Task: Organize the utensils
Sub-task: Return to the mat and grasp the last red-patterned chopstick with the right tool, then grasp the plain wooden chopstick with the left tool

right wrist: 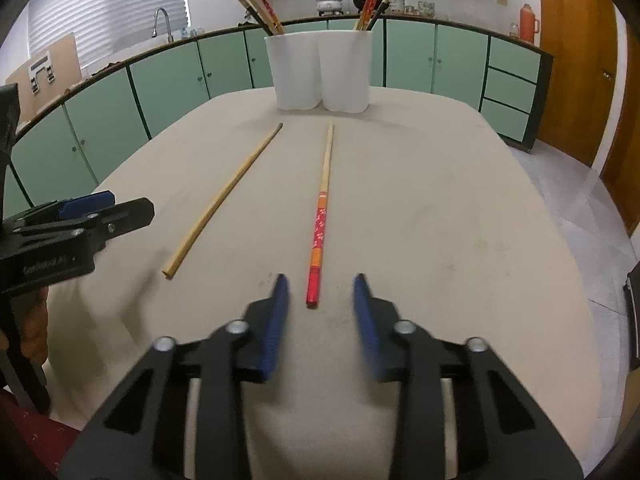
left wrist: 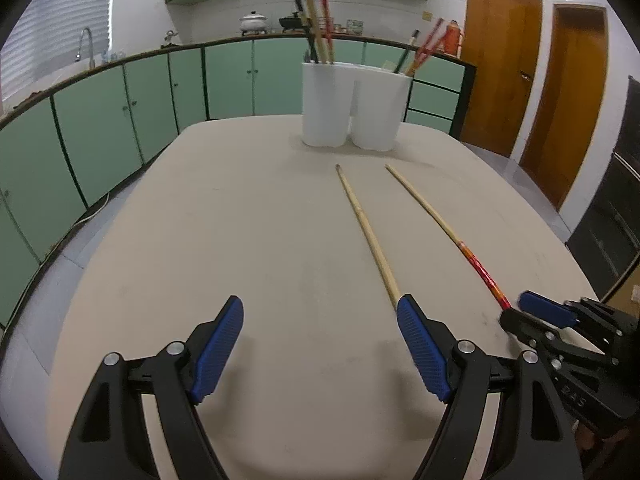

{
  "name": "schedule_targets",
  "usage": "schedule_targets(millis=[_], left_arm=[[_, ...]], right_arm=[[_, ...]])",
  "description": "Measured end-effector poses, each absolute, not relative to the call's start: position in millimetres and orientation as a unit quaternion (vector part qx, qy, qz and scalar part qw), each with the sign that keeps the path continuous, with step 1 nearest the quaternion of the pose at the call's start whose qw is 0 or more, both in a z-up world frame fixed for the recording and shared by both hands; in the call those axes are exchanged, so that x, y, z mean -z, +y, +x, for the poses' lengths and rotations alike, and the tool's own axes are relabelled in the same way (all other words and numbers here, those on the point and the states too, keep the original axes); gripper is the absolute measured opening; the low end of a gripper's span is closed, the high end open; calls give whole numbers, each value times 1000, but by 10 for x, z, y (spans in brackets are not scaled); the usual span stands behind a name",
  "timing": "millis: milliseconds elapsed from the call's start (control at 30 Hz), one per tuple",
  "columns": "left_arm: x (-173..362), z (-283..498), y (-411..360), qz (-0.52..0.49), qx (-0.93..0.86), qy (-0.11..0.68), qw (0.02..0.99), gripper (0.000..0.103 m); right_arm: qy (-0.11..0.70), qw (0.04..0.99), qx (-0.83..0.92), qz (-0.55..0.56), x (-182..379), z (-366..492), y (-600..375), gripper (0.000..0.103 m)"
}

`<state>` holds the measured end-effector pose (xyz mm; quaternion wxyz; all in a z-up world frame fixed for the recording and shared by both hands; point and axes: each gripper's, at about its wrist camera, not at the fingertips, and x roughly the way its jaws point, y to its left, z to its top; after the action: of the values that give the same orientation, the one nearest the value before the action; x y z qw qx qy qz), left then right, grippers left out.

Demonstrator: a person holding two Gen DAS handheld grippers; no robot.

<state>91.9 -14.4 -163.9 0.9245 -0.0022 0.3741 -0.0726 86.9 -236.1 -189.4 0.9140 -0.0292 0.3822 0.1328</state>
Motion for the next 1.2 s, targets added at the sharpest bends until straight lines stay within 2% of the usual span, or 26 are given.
schedule_targets(millis=[133,200,600,733,833,1000,1033,1133,1167,1200], left_arm=[[1656,888,-193,4,78,375,924,78],[1658,875,-209,7,81,376,923,78],[1772,857,-393,23,106,396,912,76],[1833,898,-431,22,113,409,905,62],[1826,893,-454,24,116,407,906,57],[1821,867,-480,31,117,405,906,42],[1822,864,-483,33,118,405,906,37],[1826,853,-519,41,121,404,906,13],[1828,857,-521,42,121,405,905,8],[1828,862,-513,41,120,405,905,8]], right_arm=[[381,913,-138,-38,1893,862,-2345,18],[382,912,-142,-41,1896,863,-2330,7],[375,917,-136,2,1772,845,-2563,5],[373,918,-134,5,1760,837,-2589,5],[372,919,-133,8,1768,832,-2594,5],[370,919,-133,11,1772,821,-2599,5],[371,919,-134,12,1774,823,-2599,5],[372,918,-134,15,1779,827,-2604,5],[372,918,-134,16,1780,828,-2608,5],[372,918,-134,16,1777,830,-2615,5]])
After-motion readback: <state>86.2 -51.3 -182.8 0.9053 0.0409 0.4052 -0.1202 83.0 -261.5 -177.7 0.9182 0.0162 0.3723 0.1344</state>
